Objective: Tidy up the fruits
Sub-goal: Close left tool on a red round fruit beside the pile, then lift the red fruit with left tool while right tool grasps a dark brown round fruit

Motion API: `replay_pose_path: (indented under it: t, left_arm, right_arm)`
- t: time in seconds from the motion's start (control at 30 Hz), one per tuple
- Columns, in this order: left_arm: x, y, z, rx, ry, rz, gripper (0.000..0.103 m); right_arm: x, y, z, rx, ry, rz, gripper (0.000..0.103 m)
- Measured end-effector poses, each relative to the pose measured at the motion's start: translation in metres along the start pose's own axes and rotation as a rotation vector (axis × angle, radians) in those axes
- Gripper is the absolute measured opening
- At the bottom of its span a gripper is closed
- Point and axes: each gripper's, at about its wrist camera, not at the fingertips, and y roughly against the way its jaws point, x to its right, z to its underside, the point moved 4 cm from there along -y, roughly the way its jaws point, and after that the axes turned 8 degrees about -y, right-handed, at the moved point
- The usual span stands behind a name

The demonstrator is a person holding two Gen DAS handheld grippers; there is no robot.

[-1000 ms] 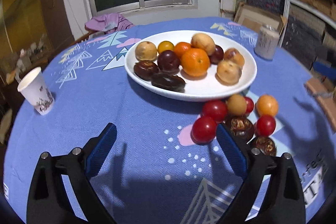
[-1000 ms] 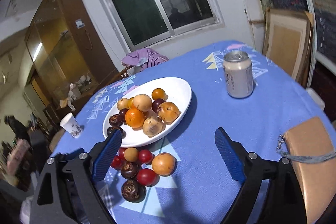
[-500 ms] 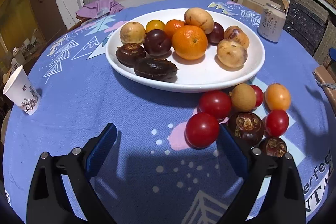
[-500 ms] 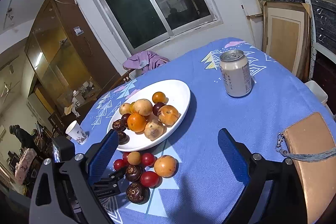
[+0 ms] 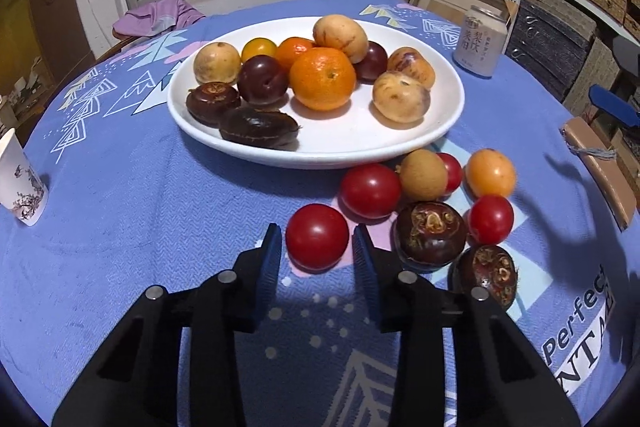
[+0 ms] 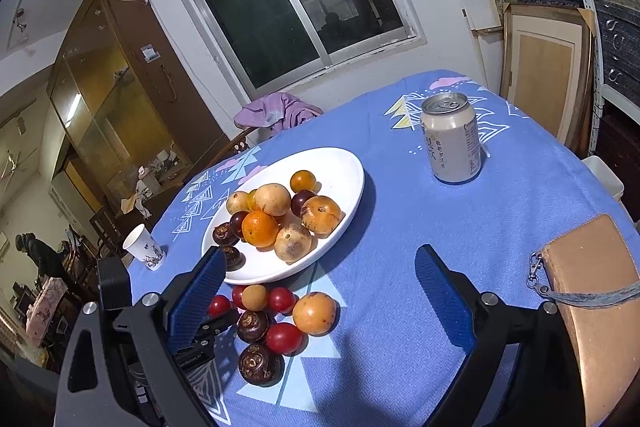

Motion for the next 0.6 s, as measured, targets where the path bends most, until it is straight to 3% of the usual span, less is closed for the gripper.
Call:
replay_pose_path:
  t: [0.23, 0.4, 0.6]
  left_arm:
    - [-0.004, 0.003, 0.0, 0.016, 0.032, 0.015, 0.03]
    - [-0.014, 0.025, 0.009, 0.049, 0.029, -0.041, 0.03]
    - [-0.032, 0.056, 0.03, 0.087, 0.082, -0.048, 0.03]
  right_arm:
    - [-0.003, -0.003, 0.004, -0.017, 0.021, 0.002, 0.096]
    - [-0.012, -0.01, 0.016, -0.061, 0.085, -0.002, 0.096]
    - [-0.048, -0.014, 0.068, -0.174, 0.281, -0.039, 0.08]
